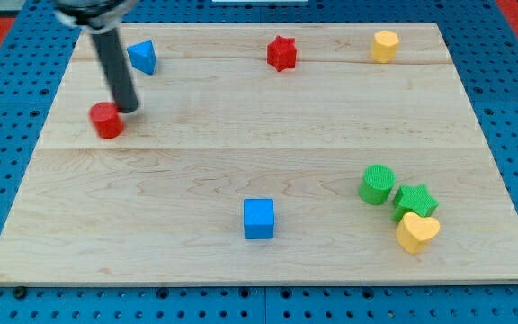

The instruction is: Push the blue cube towards the bottom center of the board

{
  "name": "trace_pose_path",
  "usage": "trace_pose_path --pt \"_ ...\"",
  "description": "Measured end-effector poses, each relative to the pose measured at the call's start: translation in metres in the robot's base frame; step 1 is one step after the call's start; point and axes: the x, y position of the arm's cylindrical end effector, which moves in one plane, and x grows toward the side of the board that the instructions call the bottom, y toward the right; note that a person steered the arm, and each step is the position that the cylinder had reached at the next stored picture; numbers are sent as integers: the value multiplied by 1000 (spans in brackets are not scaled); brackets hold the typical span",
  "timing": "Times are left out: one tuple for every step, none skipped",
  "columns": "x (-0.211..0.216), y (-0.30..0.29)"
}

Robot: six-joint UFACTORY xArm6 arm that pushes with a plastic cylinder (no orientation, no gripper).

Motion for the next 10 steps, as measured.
trace_pose_path --pt "2 14" --pt "-1 109" --pt "9 129" --pt "9 129" --pt "9 129" --pt "9 133" --pt "9 137" --pt "16 145" --pt "70 188" --pt "133 203"
